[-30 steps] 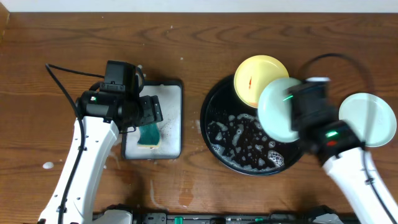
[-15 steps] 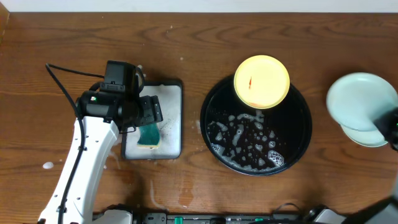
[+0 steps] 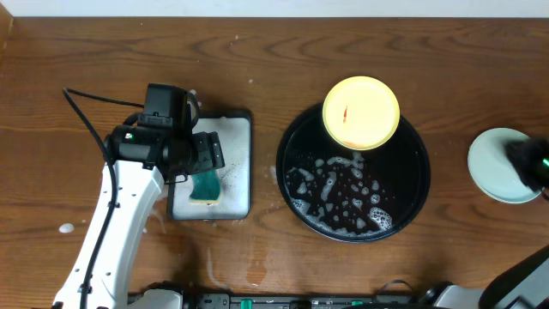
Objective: Clean dirty plates on tray and stack at the side
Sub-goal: 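Lift the second plate with the right gripper and stack it on the first, then move the right gripper to the yellow plate rim and grasp it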
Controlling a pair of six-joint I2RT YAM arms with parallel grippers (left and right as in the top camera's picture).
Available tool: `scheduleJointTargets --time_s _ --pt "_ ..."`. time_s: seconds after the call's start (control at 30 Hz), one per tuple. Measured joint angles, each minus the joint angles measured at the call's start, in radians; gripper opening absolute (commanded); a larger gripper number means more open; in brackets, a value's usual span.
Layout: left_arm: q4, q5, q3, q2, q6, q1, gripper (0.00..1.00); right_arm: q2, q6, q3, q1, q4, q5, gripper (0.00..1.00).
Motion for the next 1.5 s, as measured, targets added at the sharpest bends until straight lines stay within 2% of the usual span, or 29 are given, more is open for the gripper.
scheduleJointTargets --time_s 0.13,0.17,0.27,0.43,0.57,0.7,0.73,0.83,0.93,0.97,1.03,1.1,1.17,1.37,1.5 --pt "0.000 0.000 0.000 0.000 0.000 0.000 0.84 -0.040 -0.100 0.014 0.270 0.004 -0.005 0.53" --pt "0.000 0.000 0.000 0.000 0.000 0.000 0.84 -0.039 -0.126 0.016 0.338 0.013 0.022 0.57" --pt "0.000 0.000 0.000 0.000 0.000 0.000 0.84 -0.020 -0.192 0.016 0.509 0.064 0.137 0.59" --pt "0.000 0.000 0.000 0.000 0.000 0.000 0.84 0.121 -0.268 0.017 0.684 0.273 0.348 0.55" --pt "0.000 0.000 0.000 0.000 0.000 0.000 0.84 0.232 -0.277 0.017 0.701 0.384 0.409 0.50" --pt "0.000 0.000 0.000 0.000 0.000 0.000 0.84 0.332 -0.263 0.017 0.700 0.422 0.443 0.51" --pt "0.000 0.000 0.000 0.000 0.000 0.000 0.84 0.347 -0.256 0.017 0.700 0.422 0.447 0.48" --pt "0.000 0.000 0.000 0.000 0.000 0.000 0.84 0.366 -0.226 0.016 0.700 0.420 0.446 0.28" --pt "0.000 0.000 0.000 0.000 0.000 0.000 0.84 0.364 -0.208 0.021 0.698 0.411 0.430 0.29" --pt "0.000 0.000 0.000 0.000 0.000 0.000 0.84 0.364 -0.198 0.025 0.698 0.396 0.421 0.26" --pt "0.000 0.000 0.000 0.000 0.000 0.000 0.84 0.362 -0.169 0.027 0.699 0.356 0.401 0.11" --pt "0.000 0.000 0.000 0.000 0.000 0.000 0.84 0.364 -0.143 0.024 0.701 0.329 0.394 0.10" --pt "0.000 0.000 0.000 0.000 0.000 0.000 0.84 0.366 -0.134 0.024 0.701 0.313 0.383 0.01" --pt "0.000 0.000 0.000 0.000 0.000 0.000 0.84 0.362 -0.092 0.036 0.700 0.266 0.344 0.01" --pt "0.000 0.000 0.000 0.000 0.000 0.000 0.84 0.314 -0.078 0.033 0.700 0.092 0.326 0.01"
